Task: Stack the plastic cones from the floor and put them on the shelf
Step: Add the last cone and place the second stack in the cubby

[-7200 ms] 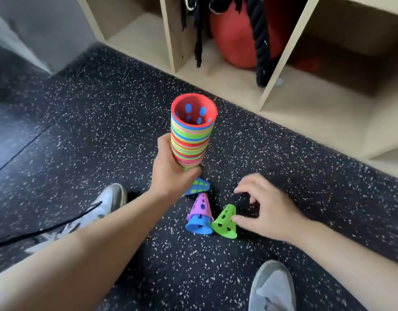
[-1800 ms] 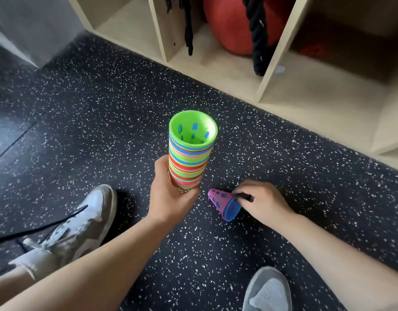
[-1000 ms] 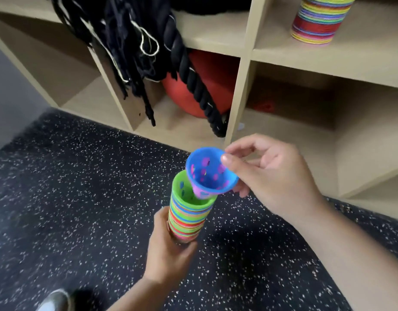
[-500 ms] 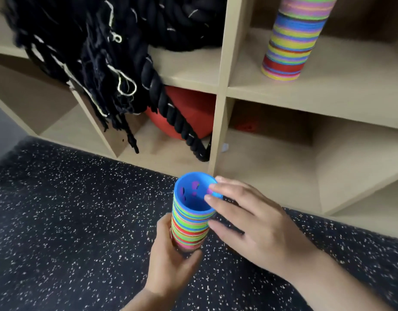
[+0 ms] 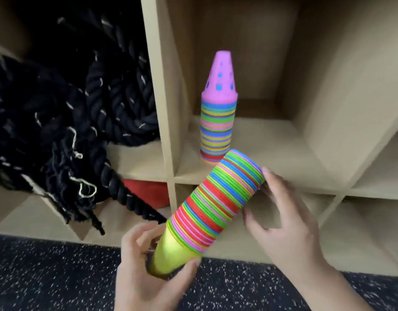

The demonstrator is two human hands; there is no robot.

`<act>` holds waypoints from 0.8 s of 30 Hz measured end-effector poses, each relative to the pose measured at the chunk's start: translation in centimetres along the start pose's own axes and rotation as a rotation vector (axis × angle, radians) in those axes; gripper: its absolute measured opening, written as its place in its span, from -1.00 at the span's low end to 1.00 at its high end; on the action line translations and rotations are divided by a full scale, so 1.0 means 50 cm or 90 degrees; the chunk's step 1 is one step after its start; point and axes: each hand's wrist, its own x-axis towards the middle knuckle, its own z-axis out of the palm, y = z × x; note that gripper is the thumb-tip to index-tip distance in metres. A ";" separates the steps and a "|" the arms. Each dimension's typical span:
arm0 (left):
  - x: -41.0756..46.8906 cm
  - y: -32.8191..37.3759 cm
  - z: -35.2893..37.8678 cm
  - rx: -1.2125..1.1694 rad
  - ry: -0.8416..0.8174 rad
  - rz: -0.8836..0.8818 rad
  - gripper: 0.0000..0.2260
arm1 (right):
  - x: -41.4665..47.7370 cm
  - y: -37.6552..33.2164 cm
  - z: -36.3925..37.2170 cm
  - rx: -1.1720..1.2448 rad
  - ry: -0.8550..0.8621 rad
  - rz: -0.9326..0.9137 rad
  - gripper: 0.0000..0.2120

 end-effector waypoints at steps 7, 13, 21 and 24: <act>0.162 0.221 0.046 -0.015 0.041 0.115 -0.13 | 0.083 0.060 -0.035 0.050 0.072 0.196 -0.22; 0.306 0.319 0.165 0.045 -0.100 0.108 -0.51 | 0.134 0.109 -0.059 0.079 -0.030 0.397 -0.47; 0.440 0.346 0.335 0.305 -0.271 0.075 -0.59 | 0.164 0.195 -0.081 0.076 -0.312 0.519 -0.81; 0.473 0.341 0.368 0.339 -0.299 0.076 -0.55 | 0.175 0.220 -0.073 0.002 -0.334 0.503 -0.78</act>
